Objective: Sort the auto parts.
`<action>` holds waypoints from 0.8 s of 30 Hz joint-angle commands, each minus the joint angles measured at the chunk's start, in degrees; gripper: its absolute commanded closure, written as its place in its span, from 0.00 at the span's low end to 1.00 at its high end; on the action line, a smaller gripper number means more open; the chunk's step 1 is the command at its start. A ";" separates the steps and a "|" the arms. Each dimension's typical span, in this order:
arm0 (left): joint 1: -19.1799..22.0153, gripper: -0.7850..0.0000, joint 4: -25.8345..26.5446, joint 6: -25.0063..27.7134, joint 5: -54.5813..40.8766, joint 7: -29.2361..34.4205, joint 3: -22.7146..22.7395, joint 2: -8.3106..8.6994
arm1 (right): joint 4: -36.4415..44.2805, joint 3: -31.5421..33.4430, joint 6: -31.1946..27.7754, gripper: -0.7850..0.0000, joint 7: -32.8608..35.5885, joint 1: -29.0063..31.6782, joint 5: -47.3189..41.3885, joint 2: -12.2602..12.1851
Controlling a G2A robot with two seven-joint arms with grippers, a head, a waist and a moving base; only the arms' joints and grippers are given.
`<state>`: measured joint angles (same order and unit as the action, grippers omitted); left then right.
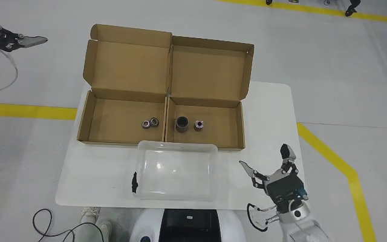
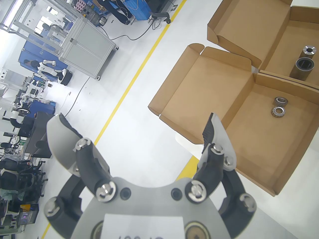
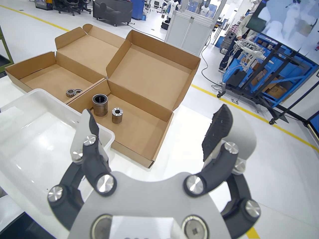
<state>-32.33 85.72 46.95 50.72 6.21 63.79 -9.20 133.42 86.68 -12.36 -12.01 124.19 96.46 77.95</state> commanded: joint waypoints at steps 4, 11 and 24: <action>0.00 0.00 0.00 0.00 0.00 0.00 0.00 0.00 | 0.22 -0.33 2.06 0.00 -0.13 0.72 1.47 -0.14; 0.00 0.00 0.00 0.00 0.00 0.00 0.00 0.00 | 0.22 -0.34 2.06 0.00 -0.14 0.72 1.48 -0.14; 0.00 0.00 0.00 0.00 0.00 0.00 0.00 0.00 | 0.22 -0.33 2.06 0.00 -0.13 0.72 1.47 -0.14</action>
<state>-32.33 85.72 46.95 50.72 6.21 63.79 -9.20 133.64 86.34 -10.29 -12.14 124.91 97.93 77.81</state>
